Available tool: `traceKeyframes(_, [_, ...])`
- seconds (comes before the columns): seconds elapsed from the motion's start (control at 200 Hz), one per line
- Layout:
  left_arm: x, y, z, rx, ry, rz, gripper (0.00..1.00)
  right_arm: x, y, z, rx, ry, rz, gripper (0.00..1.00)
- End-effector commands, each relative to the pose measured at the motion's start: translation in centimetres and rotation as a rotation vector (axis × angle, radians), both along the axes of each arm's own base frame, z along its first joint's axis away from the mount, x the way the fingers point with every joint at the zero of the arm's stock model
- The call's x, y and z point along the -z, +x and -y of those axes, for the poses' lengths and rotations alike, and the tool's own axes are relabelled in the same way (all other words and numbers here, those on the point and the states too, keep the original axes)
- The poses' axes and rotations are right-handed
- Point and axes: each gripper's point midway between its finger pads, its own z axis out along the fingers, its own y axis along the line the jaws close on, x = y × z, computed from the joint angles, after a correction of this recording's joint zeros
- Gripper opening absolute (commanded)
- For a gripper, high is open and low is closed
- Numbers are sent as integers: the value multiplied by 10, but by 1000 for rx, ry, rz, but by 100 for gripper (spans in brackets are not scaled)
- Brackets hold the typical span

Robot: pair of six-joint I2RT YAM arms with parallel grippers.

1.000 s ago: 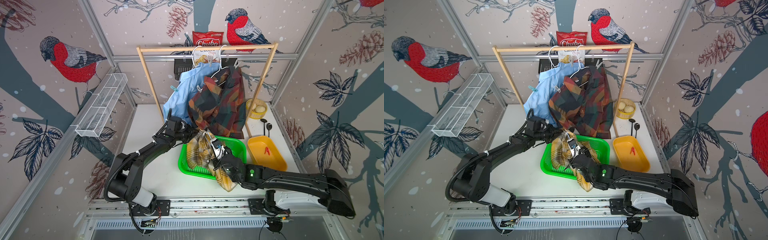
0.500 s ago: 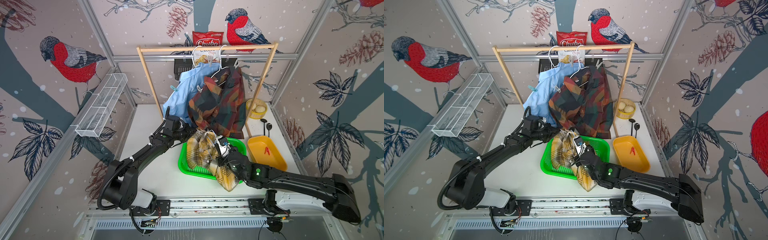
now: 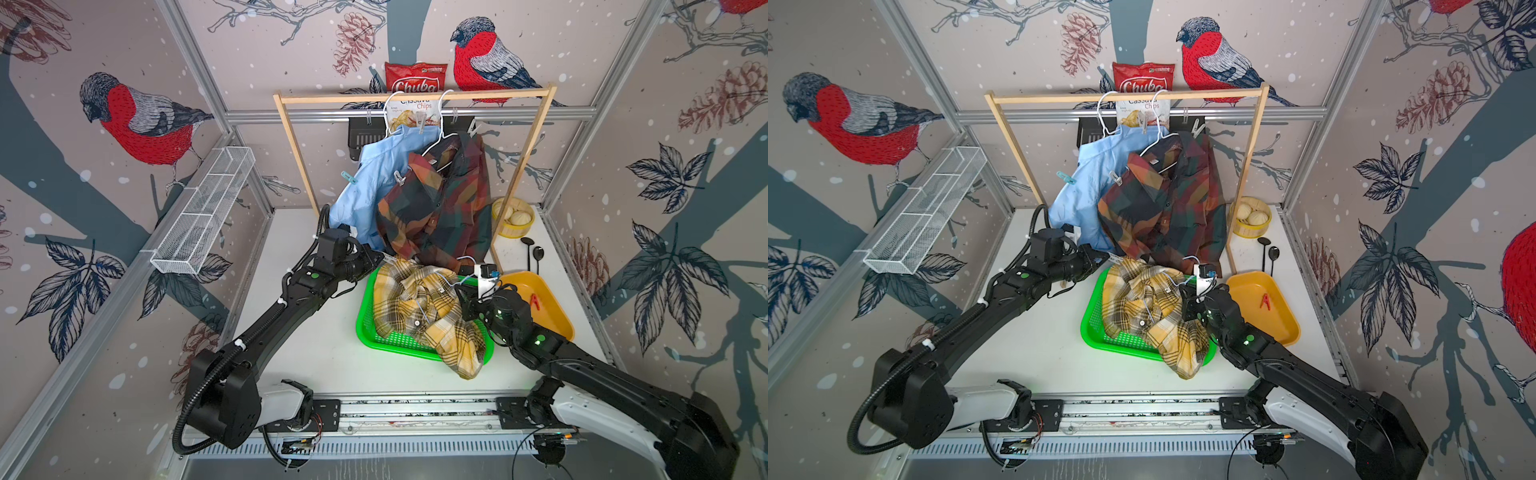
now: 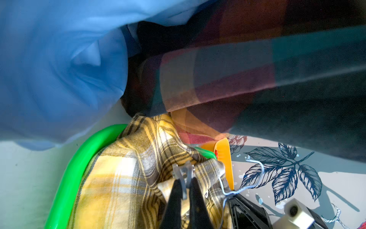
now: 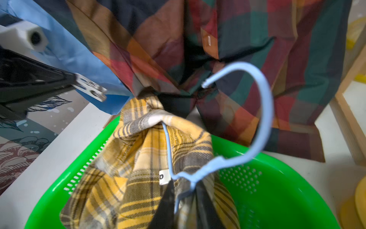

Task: Remove the clothespins securing long-sleeve shirts to the hanger
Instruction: Remove the clamp from the hanger, then place the clamp in the storage box.

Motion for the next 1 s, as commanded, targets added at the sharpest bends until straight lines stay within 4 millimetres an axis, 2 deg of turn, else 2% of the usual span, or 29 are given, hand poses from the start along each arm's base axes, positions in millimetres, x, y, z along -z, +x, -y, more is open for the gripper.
traceKeyframes(0.0, [-12, -8, 3, 62, 31, 63, 0, -10, 0, 9, 45, 99, -10, 51])
traceKeyframes(0.04, [-15, -12, 4, 85, 32, 72, 0, -13, 0, 15, 69, 107, -1, 63])
traceKeyframes(0.115, [-19, -19, 6, 118, 38, 95, 0, -22, 0, 21, 89, 113, 29, 72])
traceKeyframes(0.26, [-23, -26, 6, 146, 55, 117, 0, -46, -1, 21, 80, 99, 68, 76])
traceKeyframes(0.34, [-28, -31, 11, 179, 38, 133, 0, -62, -8, 3, -7, 95, 98, 77])
traceKeyframes(0.426, [-30, -37, 20, 228, 26, 144, 0, -73, -22, -30, -127, 72, 135, 81])
traceKeyframes(0.506, [-26, -43, 30, 278, 23, 137, 0, -72, -29, -62, -222, 25, 147, 83])
traceKeyframes(0.526, [-37, -42, 34, 289, 16, 162, 0, -71, -30, -70, -248, 15, 147, 83])
traceKeyframes(0.656, [-38, -50, 47, 343, 13, 169, 0, -62, -30, -109, -335, -79, 126, 85])
traceKeyframes(0.776, [-36, -56, 51, 373, 18, 164, 0, -60, -20, -125, -342, -132, 131, 85])
traceKeyframes(0.991, [-35, -63, 53, 406, 24, 166, 0, -72, -11, -132, -354, -134, 164, 83])
